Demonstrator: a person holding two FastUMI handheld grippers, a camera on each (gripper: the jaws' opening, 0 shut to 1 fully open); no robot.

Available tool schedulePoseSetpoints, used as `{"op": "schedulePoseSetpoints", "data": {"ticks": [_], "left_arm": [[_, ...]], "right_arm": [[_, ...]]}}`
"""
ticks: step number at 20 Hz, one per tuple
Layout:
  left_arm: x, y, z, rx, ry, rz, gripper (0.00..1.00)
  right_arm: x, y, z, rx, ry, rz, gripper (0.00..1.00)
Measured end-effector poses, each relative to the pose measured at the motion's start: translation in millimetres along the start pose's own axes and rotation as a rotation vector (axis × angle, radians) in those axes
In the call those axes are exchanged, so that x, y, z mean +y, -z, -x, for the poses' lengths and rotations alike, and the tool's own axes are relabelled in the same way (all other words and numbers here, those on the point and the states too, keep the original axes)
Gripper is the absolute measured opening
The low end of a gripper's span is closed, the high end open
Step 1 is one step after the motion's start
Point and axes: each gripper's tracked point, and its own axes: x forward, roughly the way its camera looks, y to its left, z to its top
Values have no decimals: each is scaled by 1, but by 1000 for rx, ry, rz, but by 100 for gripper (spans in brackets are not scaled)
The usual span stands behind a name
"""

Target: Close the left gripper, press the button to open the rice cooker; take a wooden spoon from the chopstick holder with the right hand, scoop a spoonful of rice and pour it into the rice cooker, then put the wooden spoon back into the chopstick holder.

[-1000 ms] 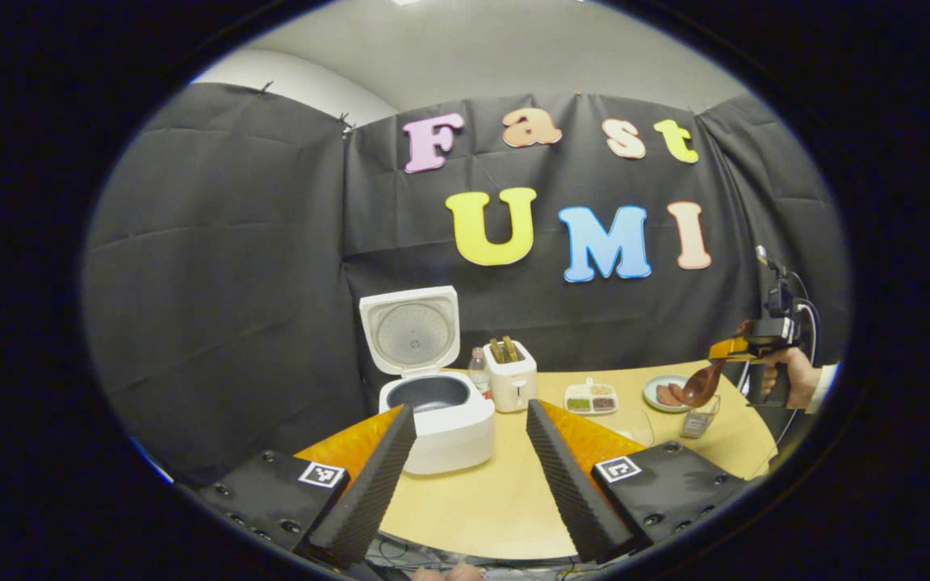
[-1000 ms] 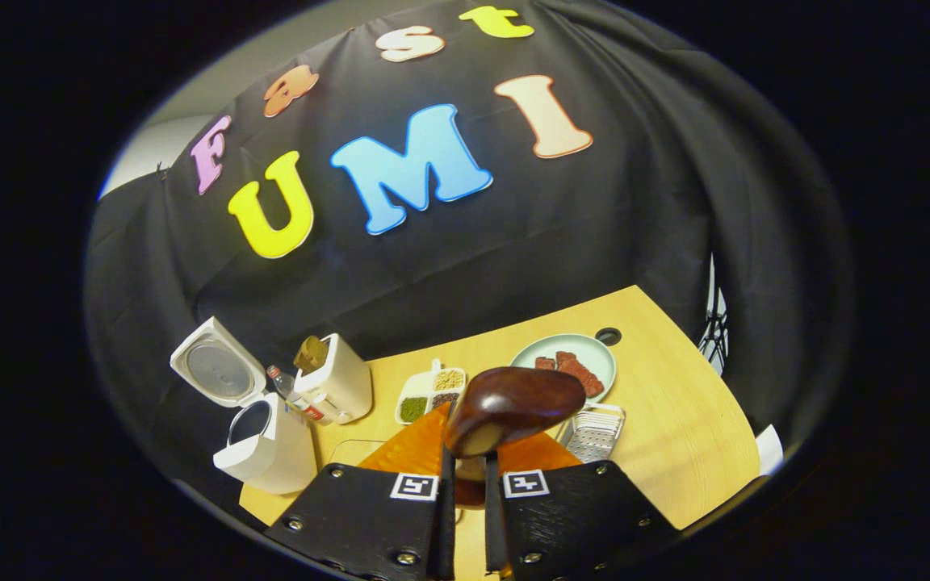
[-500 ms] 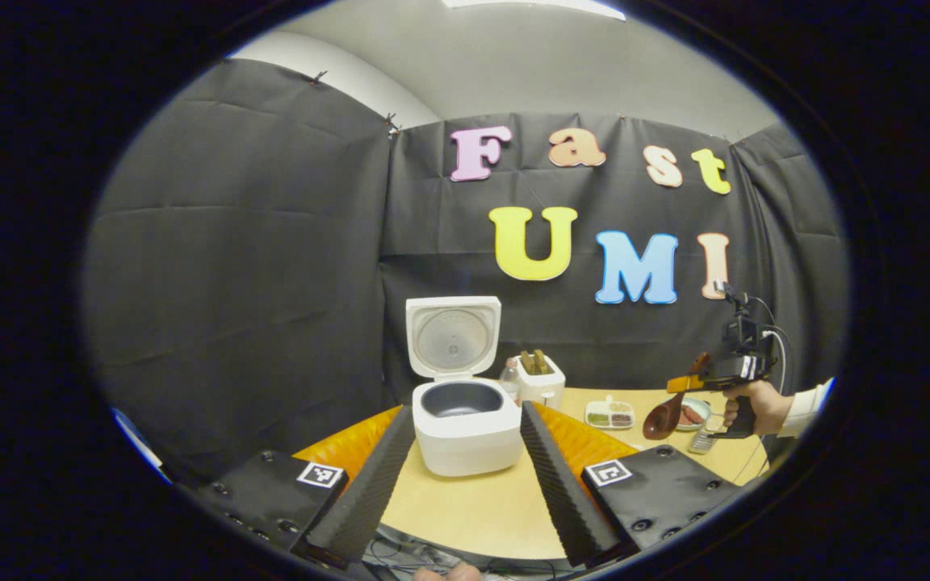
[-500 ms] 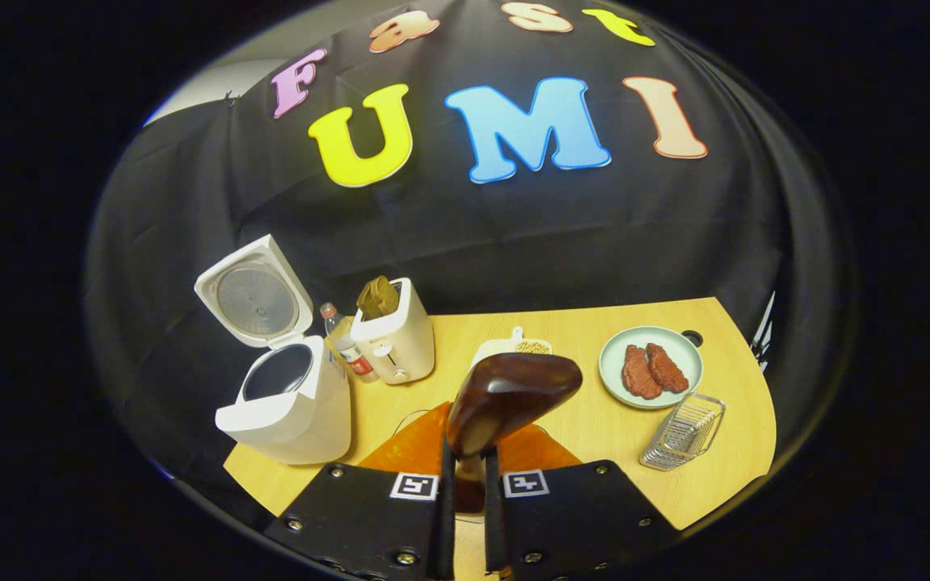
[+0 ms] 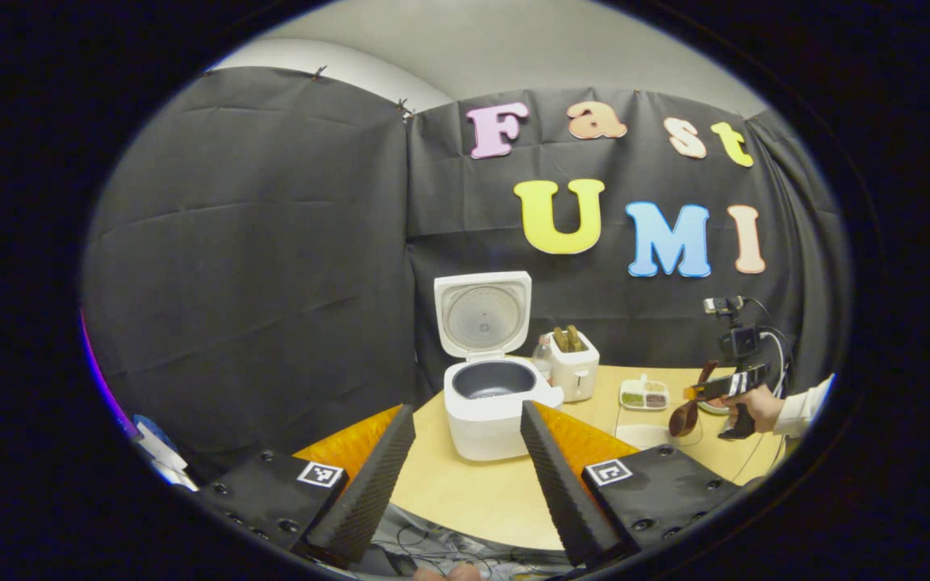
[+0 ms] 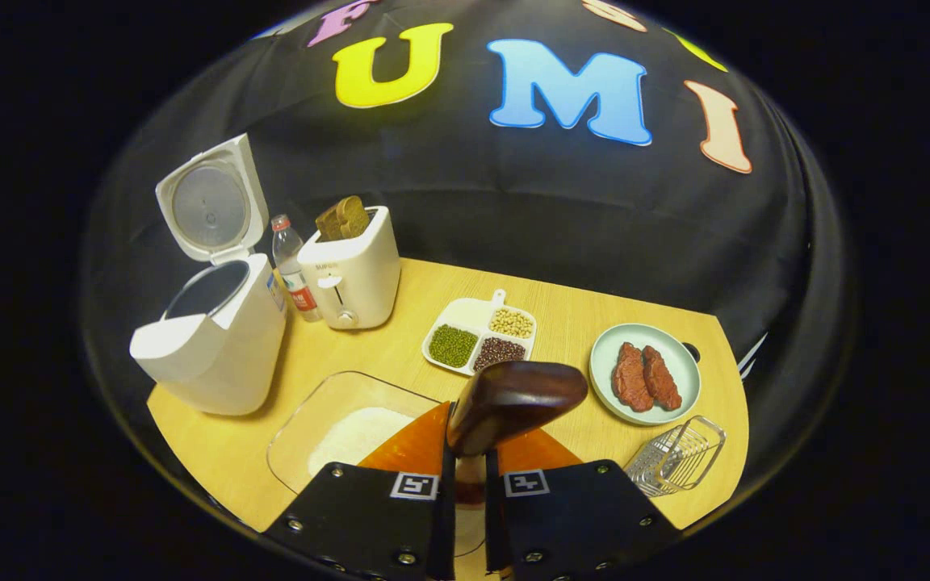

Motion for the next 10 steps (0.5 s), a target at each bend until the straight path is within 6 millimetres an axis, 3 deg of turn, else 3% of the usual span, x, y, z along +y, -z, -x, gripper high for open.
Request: {"op": "schedulePoseSetpoints", "data": {"ticks": [5, 10], "left_arm": [[-6, 4, -1, 14, -15, 1, 94], [3, 5, 2, 22, -50, -1, 94]], "right_arm": [[15, 14, -18, 37, -32, 52, 15], [45, 12, -25, 67, -153, -112, 15]]}}
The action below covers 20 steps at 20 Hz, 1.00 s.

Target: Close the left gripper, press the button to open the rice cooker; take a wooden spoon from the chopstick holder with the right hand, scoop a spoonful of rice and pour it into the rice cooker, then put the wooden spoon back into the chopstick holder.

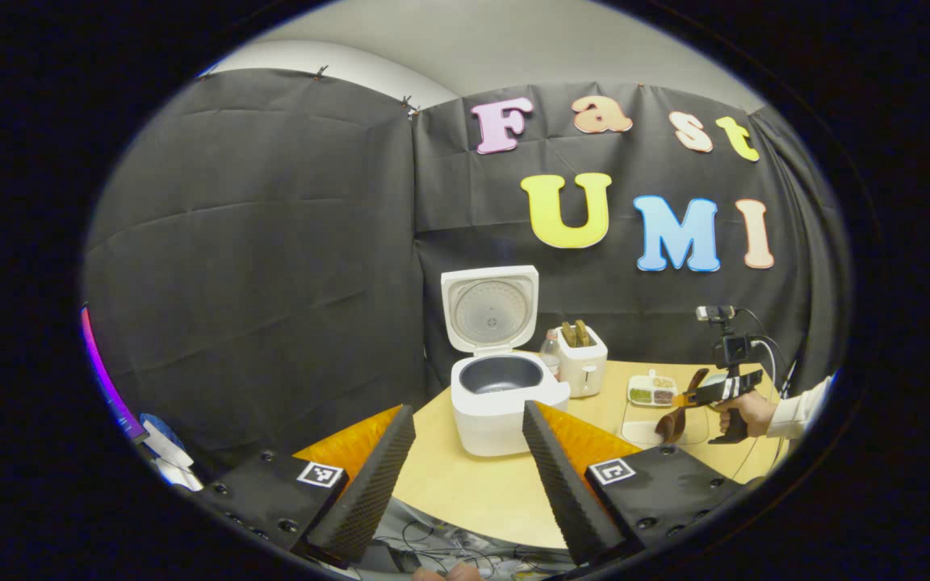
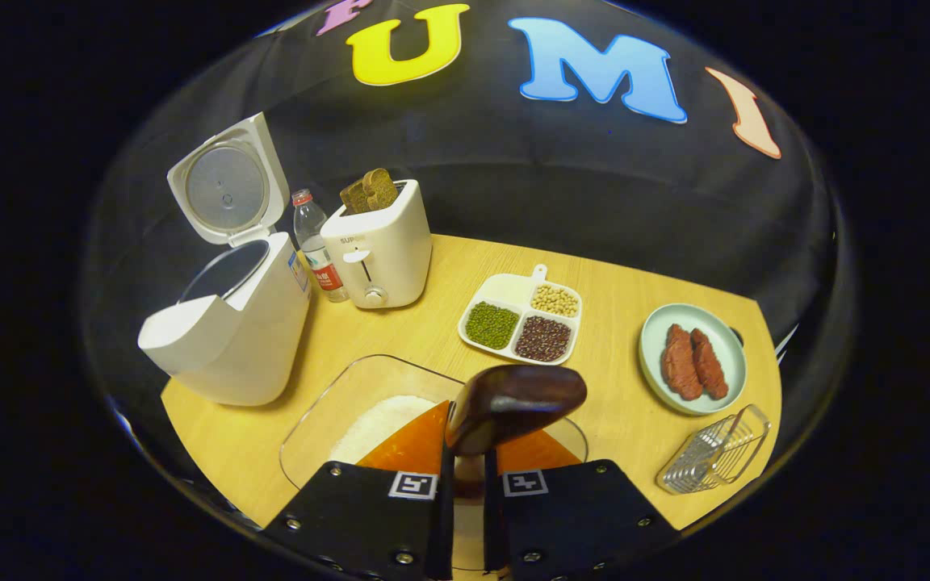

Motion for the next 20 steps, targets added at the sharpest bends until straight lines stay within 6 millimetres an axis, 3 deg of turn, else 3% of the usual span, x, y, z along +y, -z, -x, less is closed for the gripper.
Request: {"op": "schedulePoseSetpoints", "data": {"ticks": [5, 9, 13, 17, 20], "left_arm": [[0, -1, 3, 9, -13, -21, 94], [-7, -8, 3, -1, -6, -58, 96], [-13, -9, 4, -3, 2, -64, 95], [-12, -9, 6, -7, -4, -75, 95], [-6, -10, 6, -5, -14, -64, 96]], "right_arm": [[26, -3, -13, 1, -89, -156, 15], [48, -4, -16, -26, -92, -53, 15], [78, 10, -12, 8, -161, -24, 15], [70, 9, -10, 27, -185, -164, 16], [50, 1, -3, 8, -202, -295, 15]]}}
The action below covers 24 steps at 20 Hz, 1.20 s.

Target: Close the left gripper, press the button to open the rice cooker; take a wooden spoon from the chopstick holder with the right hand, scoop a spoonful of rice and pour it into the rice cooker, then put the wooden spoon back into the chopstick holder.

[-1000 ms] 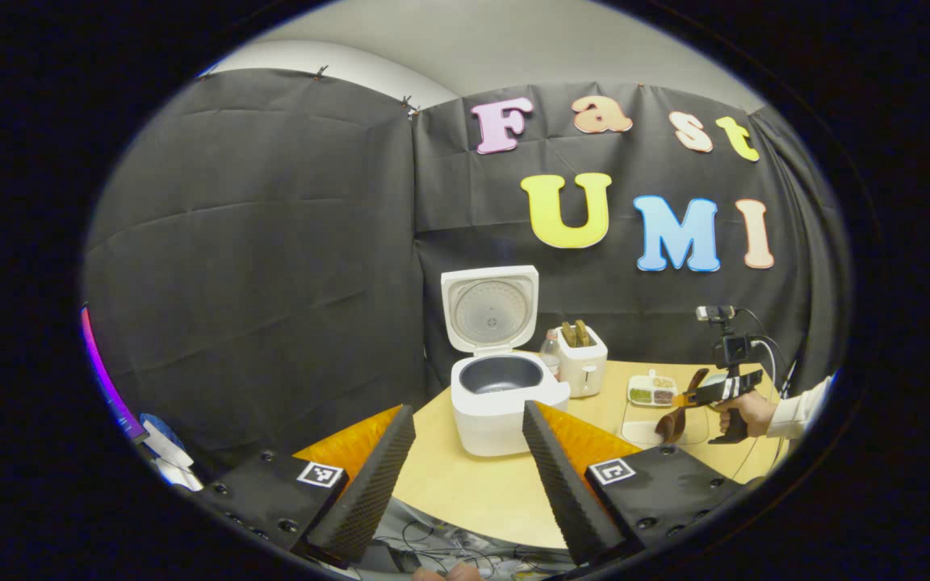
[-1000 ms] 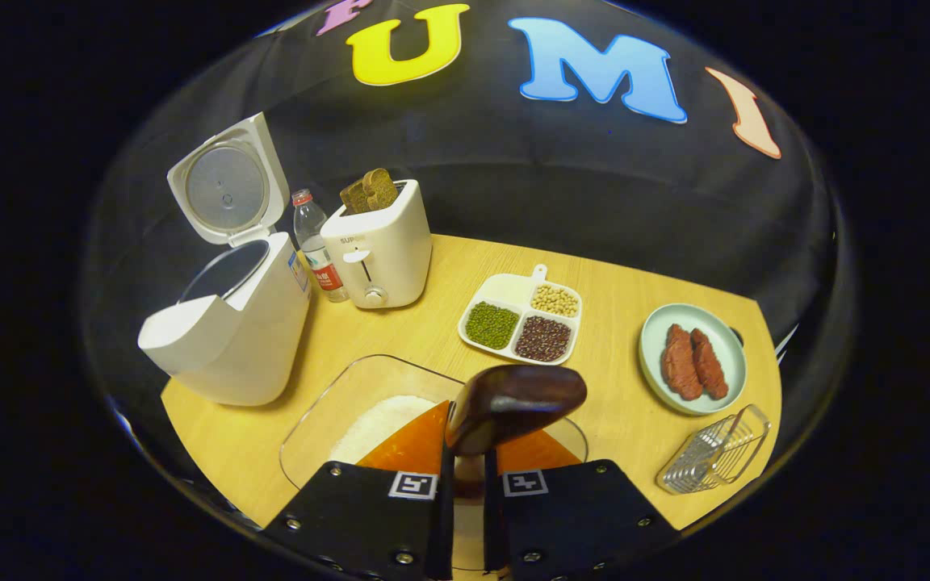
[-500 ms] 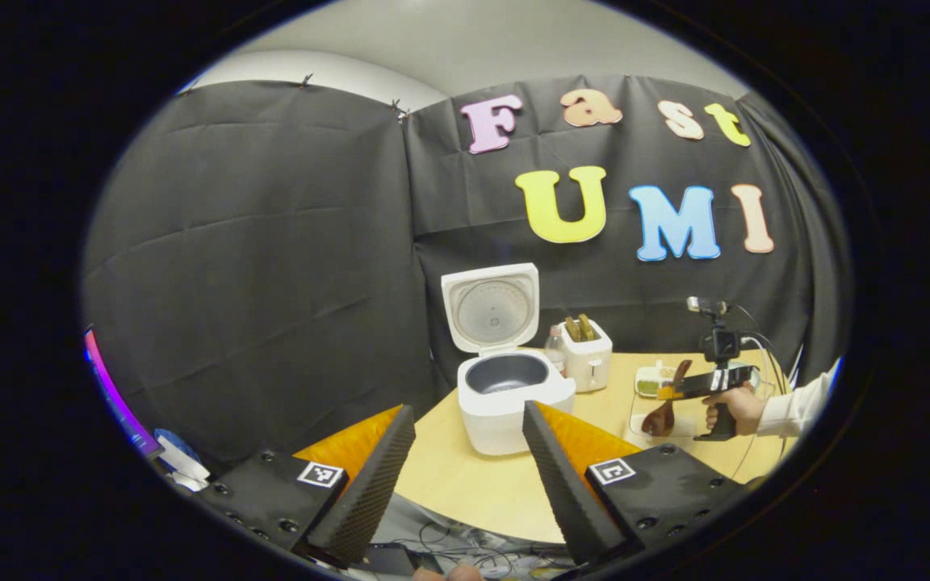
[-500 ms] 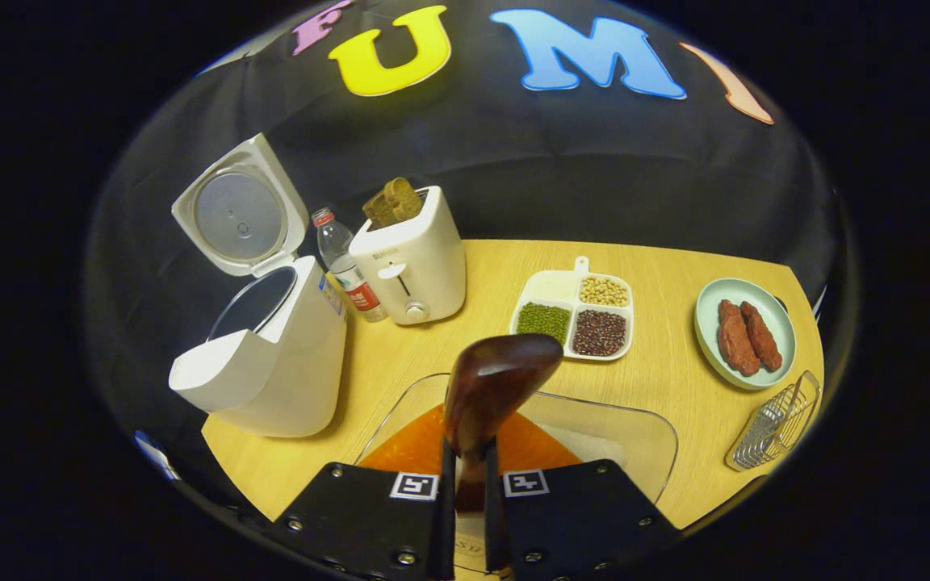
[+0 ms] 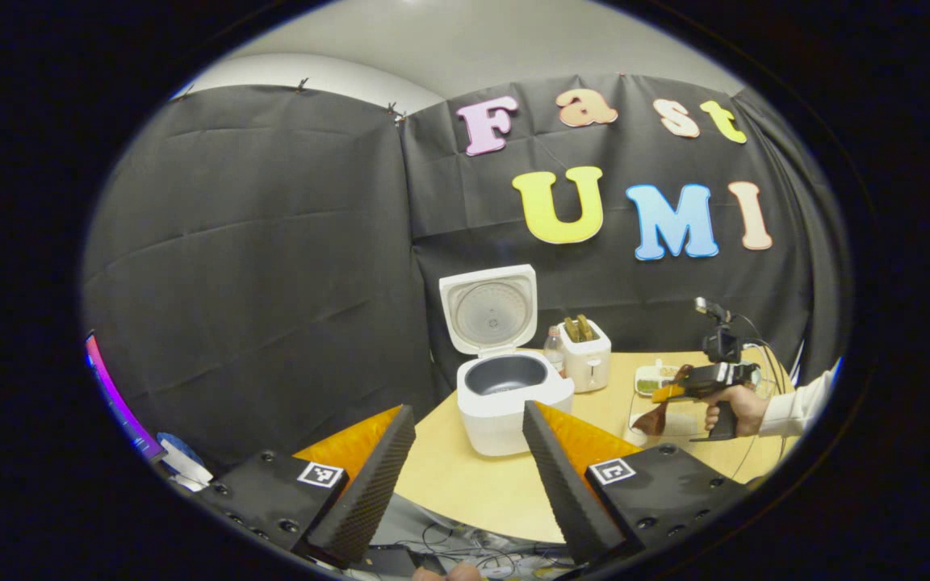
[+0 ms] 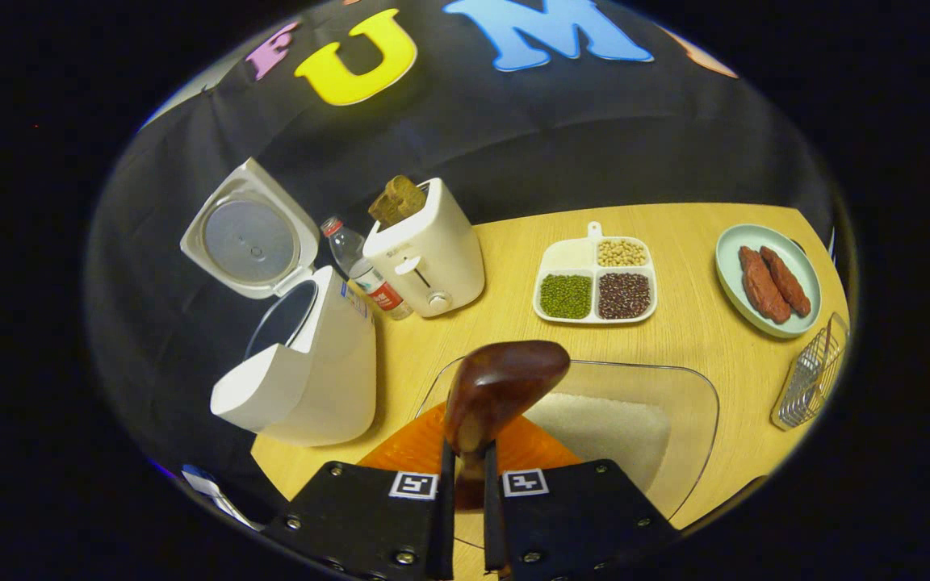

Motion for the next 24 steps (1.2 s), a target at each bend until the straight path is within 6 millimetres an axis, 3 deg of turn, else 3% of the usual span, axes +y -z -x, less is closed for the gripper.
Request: {"op": "schedulePoseSetpoints", "data": {"ticks": [6, 11, 17, 24], "left_arm": [[-1, -2, -6, 1, 8, -9, 96], [-4, -6, -14, -6, 29, 7, 96], [12, -6, -13, -8, 9, 10, 96], [50, -1, -4, -8, -59, 30, 96]], "right_arm": [[-26, -38, 37, -98, -57, -197, 15], [-13, -57, 60, -138, -132, -271, 15], [40, -80, 75, -157, -283, -420, 15], [155, -124, 70, -175, -473, -458, 15]]}}
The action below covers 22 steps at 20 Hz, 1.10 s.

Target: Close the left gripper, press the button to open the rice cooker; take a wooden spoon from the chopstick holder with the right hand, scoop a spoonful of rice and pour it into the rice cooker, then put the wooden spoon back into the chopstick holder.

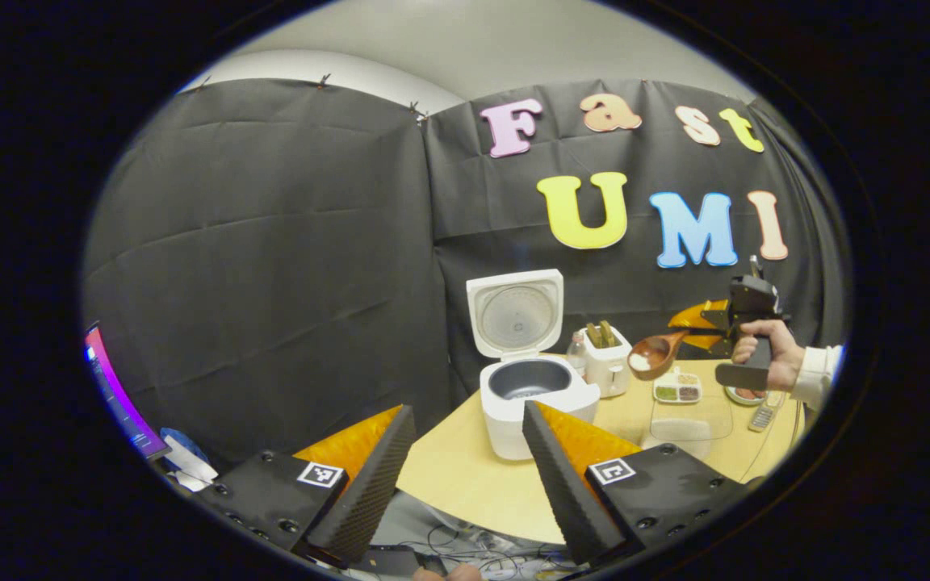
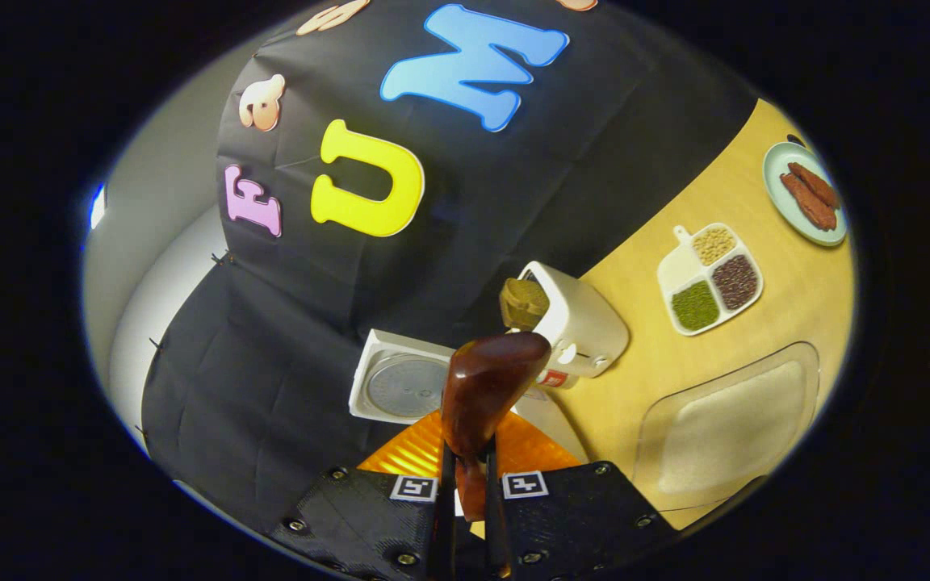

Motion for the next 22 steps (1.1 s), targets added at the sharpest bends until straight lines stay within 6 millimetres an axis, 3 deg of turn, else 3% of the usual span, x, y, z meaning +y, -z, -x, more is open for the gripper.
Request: {"op": "schedulePoseSetpoints", "data": {"ticks": [6, 11, 13, 18, 22], "left_arm": [[35, 12, 6, 14, -69, 32, 96], [55, 23, 12, 31, -115, 50, 95], [61, 27, 11, 40, -123, 56, 95], [62, 27, 12, 53, -152, 65, 96], [66, 32, 15, 75, -170, 80, 96]], "right_arm": [[54, 30, -91, 33, -34, 67, 15], [50, 75, -168, 80, 57, 369, 15], [47, 94, -190, 125, 87, 484, 15], [42, 127, -221, 181, 130, 828, 15], [38, 142, -226, 197, 132, 1061, 15]]}}
